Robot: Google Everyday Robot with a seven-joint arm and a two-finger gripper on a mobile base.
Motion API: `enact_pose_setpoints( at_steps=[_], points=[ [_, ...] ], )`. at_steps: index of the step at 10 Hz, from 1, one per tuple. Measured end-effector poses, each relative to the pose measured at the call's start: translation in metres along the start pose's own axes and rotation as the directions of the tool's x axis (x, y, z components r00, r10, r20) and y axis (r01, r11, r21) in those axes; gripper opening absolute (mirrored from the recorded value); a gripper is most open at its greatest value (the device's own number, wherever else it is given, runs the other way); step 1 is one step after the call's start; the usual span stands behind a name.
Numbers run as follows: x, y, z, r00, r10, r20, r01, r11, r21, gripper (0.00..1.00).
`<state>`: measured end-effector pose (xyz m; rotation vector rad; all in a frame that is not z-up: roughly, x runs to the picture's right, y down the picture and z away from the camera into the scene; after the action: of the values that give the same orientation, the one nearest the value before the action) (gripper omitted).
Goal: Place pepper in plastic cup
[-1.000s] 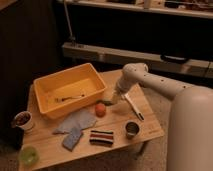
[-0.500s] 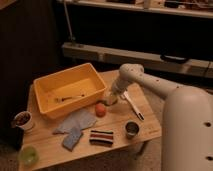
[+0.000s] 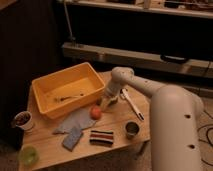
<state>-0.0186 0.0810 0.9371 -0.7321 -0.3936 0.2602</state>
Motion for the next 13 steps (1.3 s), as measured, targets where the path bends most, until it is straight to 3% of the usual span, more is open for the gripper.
enact_pose_setpoints(
  at_steps=[1,6,7,9,11,13],
  points=[
    [0.001,0.003,0.005,1.000,0.008,-0.005,-0.008,1.000,-0.016,0.58],
    [0.000,0.004,0.006,1.000,0.020,-0.010,-0.020,1.000,-0.020,0.07],
    [0.000,0.004,0.006,1.000,0.020,-0.011,-0.020,1.000,-0.021,0.01],
    [0.001,0.005,0.003,0.999,0.027,-0.032,-0.028,1.000,-0.014,0.00],
    [-0.003,-0.001,-0.018,0.993,0.062,-0.095,-0.056,0.996,0.068,0.00],
    [-0.024,-0.005,-0.060,0.981,0.097,-0.169,-0.070,0.985,0.158,0.00]
  ],
)
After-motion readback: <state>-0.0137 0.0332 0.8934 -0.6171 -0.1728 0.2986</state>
